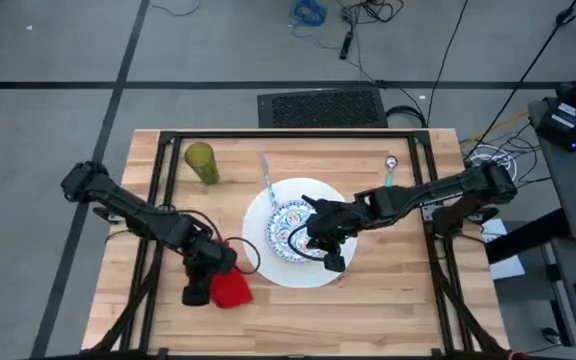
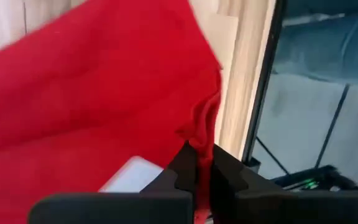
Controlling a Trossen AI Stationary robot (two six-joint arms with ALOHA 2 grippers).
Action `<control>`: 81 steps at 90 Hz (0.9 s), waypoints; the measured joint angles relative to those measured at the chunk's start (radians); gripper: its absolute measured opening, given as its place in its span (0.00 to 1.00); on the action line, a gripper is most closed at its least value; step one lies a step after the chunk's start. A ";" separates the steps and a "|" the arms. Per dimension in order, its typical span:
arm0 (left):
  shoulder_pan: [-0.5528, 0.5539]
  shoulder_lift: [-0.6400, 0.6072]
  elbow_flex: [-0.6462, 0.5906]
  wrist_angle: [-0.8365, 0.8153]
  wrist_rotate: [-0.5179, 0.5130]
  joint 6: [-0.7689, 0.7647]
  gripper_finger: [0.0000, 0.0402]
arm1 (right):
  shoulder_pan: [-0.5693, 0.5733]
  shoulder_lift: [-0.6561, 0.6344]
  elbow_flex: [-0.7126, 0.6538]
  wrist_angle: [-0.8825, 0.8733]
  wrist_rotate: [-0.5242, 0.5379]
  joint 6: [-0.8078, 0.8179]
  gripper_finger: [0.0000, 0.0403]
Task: Set table place
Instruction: Fold the red table napkin
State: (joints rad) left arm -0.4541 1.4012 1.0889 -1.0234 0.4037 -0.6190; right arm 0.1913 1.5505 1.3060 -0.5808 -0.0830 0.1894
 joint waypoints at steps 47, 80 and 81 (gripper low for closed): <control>0.005 0.083 -0.001 0.146 0.031 -0.037 0.11 | 0.000 0.000 0.000 -0.030 0.000 -0.024 0.00; 0.050 0.083 -0.001 0.213 -0.039 0.067 0.49 | 0.000 0.000 0.000 -0.032 0.000 -0.020 0.00; 0.052 0.083 -0.001 0.213 -0.039 0.072 0.49 | 0.000 0.000 0.000 -0.033 0.000 -0.020 0.00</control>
State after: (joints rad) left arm -0.4025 1.4837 1.0882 -0.8104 0.3645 -0.5474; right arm 0.1913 1.5505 1.3060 -0.6136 -0.0826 0.1692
